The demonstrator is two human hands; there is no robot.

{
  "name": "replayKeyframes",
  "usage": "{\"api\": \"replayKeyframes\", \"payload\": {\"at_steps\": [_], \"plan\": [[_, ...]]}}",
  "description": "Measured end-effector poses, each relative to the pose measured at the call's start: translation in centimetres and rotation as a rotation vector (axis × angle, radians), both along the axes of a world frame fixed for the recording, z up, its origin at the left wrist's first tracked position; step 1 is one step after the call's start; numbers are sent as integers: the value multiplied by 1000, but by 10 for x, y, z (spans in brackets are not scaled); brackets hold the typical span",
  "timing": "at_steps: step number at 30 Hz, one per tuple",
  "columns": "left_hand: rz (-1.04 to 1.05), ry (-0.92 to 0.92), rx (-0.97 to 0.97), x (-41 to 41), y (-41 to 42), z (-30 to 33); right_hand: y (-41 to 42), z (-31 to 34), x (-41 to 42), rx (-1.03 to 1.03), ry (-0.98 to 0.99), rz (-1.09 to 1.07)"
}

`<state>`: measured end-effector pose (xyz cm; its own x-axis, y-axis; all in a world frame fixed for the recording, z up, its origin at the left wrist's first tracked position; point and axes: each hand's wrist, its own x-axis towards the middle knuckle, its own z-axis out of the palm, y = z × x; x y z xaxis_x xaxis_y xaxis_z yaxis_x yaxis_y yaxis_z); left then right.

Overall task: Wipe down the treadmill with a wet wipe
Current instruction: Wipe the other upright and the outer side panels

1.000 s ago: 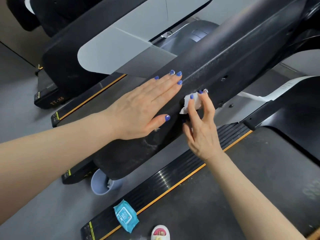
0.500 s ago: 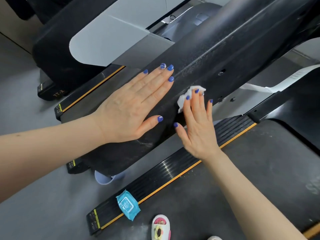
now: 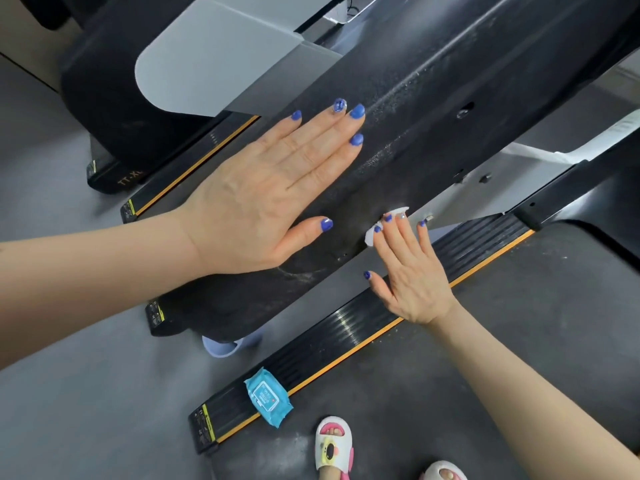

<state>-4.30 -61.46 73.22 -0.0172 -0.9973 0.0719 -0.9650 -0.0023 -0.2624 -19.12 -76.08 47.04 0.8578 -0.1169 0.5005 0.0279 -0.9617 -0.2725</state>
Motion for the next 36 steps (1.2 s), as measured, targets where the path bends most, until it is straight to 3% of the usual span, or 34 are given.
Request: {"api": "replayKeyframes", "payload": {"at_steps": [5, 12, 21, 26, 31, 36], "plan": [[0, -10, 10, 0, 1, 1, 9, 23, 16, -98, -71, 164], [3, -5, 2, 0, 1, 0, -31, -7, -3, -26, 49, 20], [-3, -22, 11, 0, 1, 0, -20, 85, 41, 208, -279, -12], [4, -9, 10, -1, 1, 1, -28, 62, 22, 154, -188, -45], [0, -4, 3, 0, 1, 1, -38, 111, 40, 112, -249, 15], [3, 9, 2, 1, 1, 1, -70, 117, 31, -56, -200, 1]]}}
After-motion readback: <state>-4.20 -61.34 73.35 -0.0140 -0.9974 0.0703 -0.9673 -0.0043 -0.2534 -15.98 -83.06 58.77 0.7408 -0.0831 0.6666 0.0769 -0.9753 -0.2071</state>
